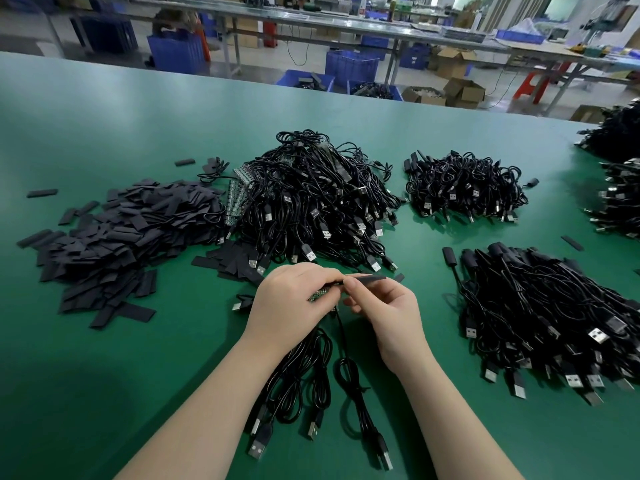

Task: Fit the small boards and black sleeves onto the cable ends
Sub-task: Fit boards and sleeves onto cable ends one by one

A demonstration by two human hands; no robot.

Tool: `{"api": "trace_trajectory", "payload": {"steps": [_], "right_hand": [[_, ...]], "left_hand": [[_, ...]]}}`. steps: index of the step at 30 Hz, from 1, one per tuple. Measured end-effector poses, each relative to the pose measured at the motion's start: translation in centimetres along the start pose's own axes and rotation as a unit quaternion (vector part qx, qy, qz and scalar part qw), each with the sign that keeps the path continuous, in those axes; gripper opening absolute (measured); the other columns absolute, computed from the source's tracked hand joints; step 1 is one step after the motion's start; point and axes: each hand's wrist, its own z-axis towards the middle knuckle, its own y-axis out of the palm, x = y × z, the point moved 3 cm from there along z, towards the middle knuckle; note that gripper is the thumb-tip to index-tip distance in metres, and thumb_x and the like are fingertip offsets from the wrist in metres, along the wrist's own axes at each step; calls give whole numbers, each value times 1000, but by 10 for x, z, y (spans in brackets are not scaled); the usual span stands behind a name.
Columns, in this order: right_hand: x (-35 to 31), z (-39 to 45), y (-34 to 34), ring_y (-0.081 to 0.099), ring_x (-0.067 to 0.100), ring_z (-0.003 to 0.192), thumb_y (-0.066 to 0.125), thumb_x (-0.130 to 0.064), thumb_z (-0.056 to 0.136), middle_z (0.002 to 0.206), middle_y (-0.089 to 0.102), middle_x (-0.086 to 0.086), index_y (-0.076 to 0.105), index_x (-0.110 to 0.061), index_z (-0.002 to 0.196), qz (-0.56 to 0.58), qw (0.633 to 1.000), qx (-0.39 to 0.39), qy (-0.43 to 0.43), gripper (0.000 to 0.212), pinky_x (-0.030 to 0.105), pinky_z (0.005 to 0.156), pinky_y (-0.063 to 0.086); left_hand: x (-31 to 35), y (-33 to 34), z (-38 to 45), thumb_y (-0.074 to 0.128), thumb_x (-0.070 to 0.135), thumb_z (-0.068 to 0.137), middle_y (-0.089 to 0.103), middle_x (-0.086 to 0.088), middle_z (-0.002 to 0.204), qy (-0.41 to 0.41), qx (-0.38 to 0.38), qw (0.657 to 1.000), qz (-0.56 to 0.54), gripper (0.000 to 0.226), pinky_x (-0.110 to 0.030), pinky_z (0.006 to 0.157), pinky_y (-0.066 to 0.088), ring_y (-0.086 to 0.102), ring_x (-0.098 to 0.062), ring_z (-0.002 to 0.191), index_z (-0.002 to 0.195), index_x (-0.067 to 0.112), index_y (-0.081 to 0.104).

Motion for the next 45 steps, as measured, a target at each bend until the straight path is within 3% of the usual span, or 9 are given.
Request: {"api": "trace_trajectory", "payload": {"steps": [9,14,17,22,31,36,39,42,45], "right_hand": [[1,-2,2,66,11,69,81,-34,70,74,73,1,80,-24,80,17,1000,-13,23,14,20,64,53],[-1,-3,4,65,10,68,81,-27,79,73,72,0,78,-24,80,-7,1000,-27,7,4,17,63,51],[-2,-2,4,65,7,67,75,-17,86,75,72,-3,79,-26,84,15,1000,-10,-7,10,17,63,51],[-5,-2,1,67,9,67,78,-31,80,80,75,2,80,-25,81,27,999,28,-12,7,19,62,51],[-4,-2,0,64,8,66,77,-26,84,69,69,-3,77,-22,74,13,999,31,-12,11,21,64,51],[-3,-2,1,65,9,66,75,-33,79,76,73,0,77,-23,75,22,999,31,-4,11,20,63,50],[-4,-1,1,66,9,67,77,-24,83,91,75,-2,79,-23,84,52,998,27,-4,3,18,62,50],[-7,-1,-3,68,9,71,74,-13,86,93,76,-5,80,-27,90,54,998,21,-15,16,16,64,51],[-9,-1,-4,68,9,71,79,-20,77,97,76,-7,81,-28,86,65,998,17,-7,12,17,66,52]], "left_hand": [[2,-1,-2,69,4,80,73,4,79,40,47,998,-8,14,-40,72,55,70,-15,80,88,11,79],[0,0,-3,70,3,78,75,4,86,19,63,998,-13,19,-42,76,56,70,-15,85,91,13,79],[-2,0,-2,72,6,79,75,3,89,4,77,997,-19,17,-42,76,56,70,-16,86,92,12,78],[-4,0,-3,73,15,82,75,5,89,11,75,997,-19,12,-41,76,57,70,-13,87,92,12,78],[-2,2,-5,74,17,81,75,4,85,24,89,996,-11,13,-38,76,57,70,-11,85,92,12,79],[-1,3,-4,73,17,82,75,6,89,5,87,996,-32,13,-37,78,57,69,-8,87,94,13,78],[-1,2,-3,71,18,84,74,7,91,6,81,996,-27,13,-37,79,56,68,-9,89,94,14,78],[0,2,-4,71,20,84,74,8,92,7,76,997,-20,14,-36,80,55,67,-8,91,95,15,77],[-2,2,-3,72,20,83,74,8,93,-3,83,996,-20,15,-36,82,55,67,-7,92,97,16,77]]}}
